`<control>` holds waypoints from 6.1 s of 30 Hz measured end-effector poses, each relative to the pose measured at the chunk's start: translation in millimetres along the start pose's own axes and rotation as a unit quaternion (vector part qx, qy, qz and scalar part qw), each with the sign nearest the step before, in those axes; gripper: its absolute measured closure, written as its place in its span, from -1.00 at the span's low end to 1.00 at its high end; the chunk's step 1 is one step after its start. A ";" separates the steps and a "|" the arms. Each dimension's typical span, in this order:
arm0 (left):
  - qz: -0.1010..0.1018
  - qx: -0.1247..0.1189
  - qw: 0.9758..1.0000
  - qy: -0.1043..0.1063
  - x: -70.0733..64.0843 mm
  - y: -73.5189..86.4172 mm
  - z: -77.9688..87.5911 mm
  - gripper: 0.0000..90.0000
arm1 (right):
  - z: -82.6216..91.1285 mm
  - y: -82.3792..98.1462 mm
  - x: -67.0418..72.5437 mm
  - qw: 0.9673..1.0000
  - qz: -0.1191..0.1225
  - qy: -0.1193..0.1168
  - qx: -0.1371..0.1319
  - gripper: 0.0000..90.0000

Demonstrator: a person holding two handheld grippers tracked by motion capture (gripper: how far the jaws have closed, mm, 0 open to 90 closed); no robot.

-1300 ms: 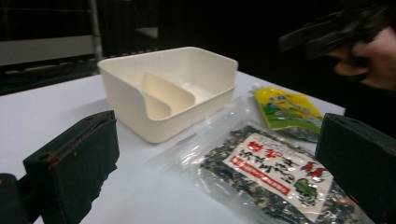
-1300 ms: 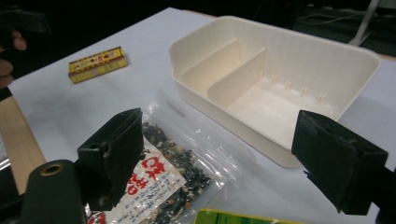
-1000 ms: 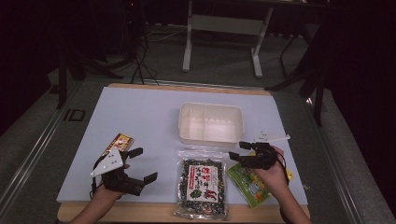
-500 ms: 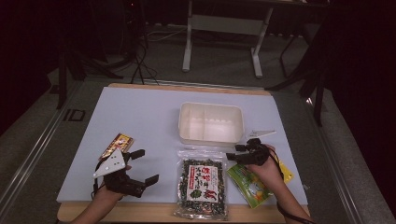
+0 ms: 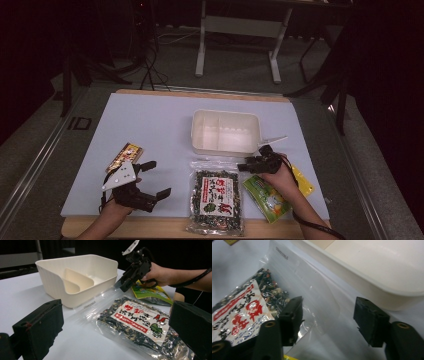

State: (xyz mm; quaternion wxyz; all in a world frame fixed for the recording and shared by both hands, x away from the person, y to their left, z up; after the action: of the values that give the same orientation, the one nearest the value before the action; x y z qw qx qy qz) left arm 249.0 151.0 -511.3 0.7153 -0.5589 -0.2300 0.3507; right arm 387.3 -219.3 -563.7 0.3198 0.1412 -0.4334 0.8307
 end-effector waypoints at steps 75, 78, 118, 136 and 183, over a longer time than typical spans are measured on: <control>-0.021 -0.015 1.000 -0.016 18.2 6.0 -0.4 -1.00 | 87.5 -80.8 209.9 0.947 0.264 -0.173 -0.055 0.99; -0.018 -0.015 1.000 -0.014 18.0 5.1 -0.4 -1.00 | 95.3 -89.6 212.7 0.948 0.264 -0.161 -0.072 0.99; -0.016 -0.001 0.986 0.163 -13.0 -77.8 -50.3 0.16 | 98.0 -108.8 205.0 0.961 0.239 -0.114 -0.078 0.99; -0.012 -0.001 0.975 0.224 -10.3 -83.9 -38.2 0.65 | 95.3 -100.8 191.4 0.964 0.223 -0.113 -0.093 0.39; 0.004 -0.032 0.994 0.101 1.6 -88.3 -28.2 -0.99 | 97.6 -101.4 167.9 0.968 0.206 -0.099 -0.107 0.70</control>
State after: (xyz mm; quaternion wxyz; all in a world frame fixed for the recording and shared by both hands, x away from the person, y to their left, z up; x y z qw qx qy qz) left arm 292.0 122.8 -434.1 0.7148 -0.6153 -0.1657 0.2883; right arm 322.6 -187.1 -356.8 0.1104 0.0956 -0.5691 0.8092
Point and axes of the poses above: each handheld gripper's, and its own axes: z roughly backward along the jaws, y roughly out of its underside, x roughly to its left, the point moved 4 cm from there along -z, roughly forward along the jaws, and after that the axes turned 14 degrees about -y, right-handed, at the moved point
